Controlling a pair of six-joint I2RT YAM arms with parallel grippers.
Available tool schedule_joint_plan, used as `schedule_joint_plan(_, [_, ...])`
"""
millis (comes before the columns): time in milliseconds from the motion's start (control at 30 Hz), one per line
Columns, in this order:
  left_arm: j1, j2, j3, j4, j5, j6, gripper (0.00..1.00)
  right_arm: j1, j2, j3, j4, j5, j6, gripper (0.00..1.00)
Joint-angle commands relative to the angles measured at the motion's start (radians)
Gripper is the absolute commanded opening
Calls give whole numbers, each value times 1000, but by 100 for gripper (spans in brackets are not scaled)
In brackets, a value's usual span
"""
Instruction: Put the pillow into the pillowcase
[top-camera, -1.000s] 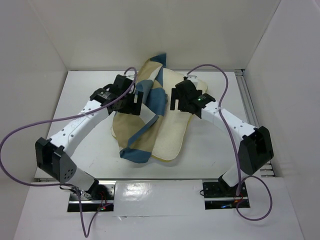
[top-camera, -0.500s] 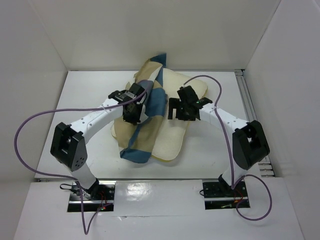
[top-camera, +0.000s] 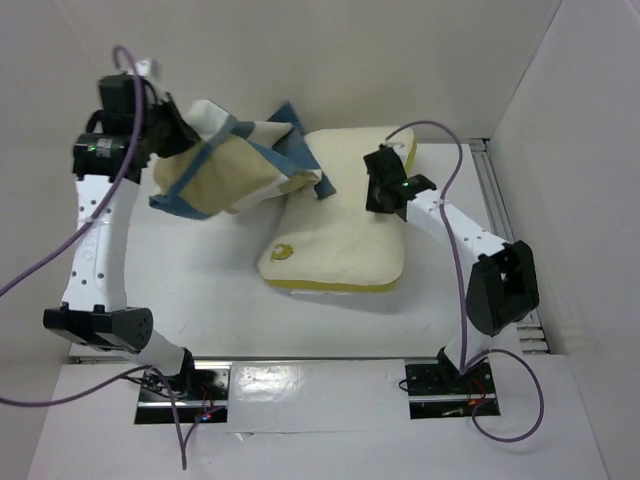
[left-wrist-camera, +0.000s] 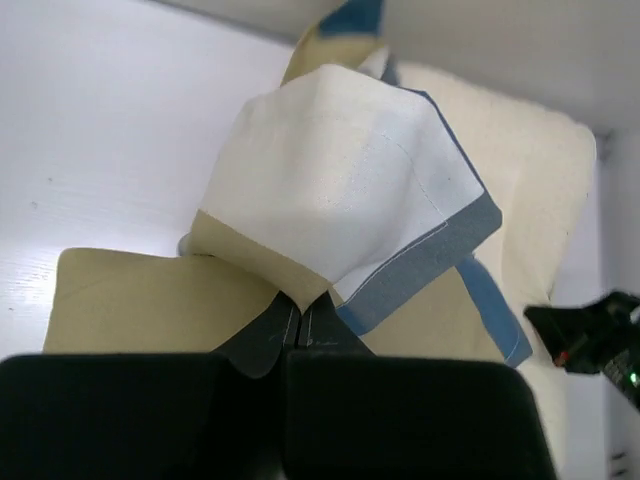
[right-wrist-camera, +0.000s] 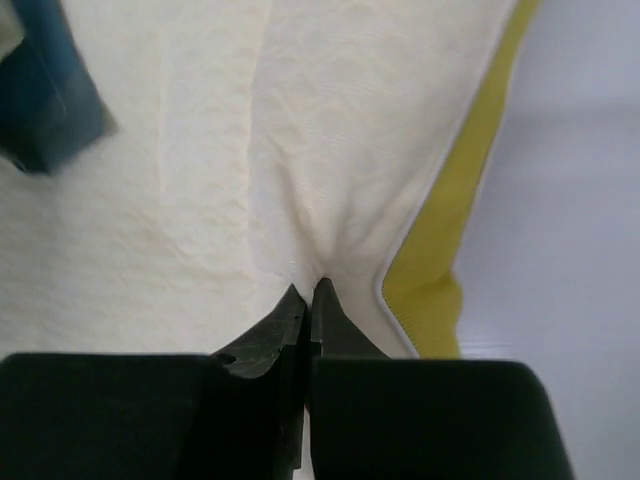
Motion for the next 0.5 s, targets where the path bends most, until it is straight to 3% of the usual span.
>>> schedule_joint_plan(0, [161,-21,77,63,169,-90,0,-70,-153,184,-35,265,-136,0])
schedule_joint_plan(100, [256,-21,65,140,299,-150,0,-93,-162,199,-133,343,-179,0])
schedule_joint_plan(200, [276,-21,41,165,377,-197,0,-164,-138,157,-212,395,-180,3])
schedule_joint_plan(267, [276,-12,25,174,401,-209,0,-187,-109,193,-288,441,-143,29])
schedule_joint_plan(300, [276,-12,16,174,426,-209,0,-158,-109,204,-288,453,-155,58])
schedule_joint_plan(400, [276,-12,-7,185,447,-209,0,15,-126,213,-172,458,-228,75])
schedule_joint_plan(467, [276,-12,-7,185,447,-198,0,104,-136,213,-108,342,-256,85])
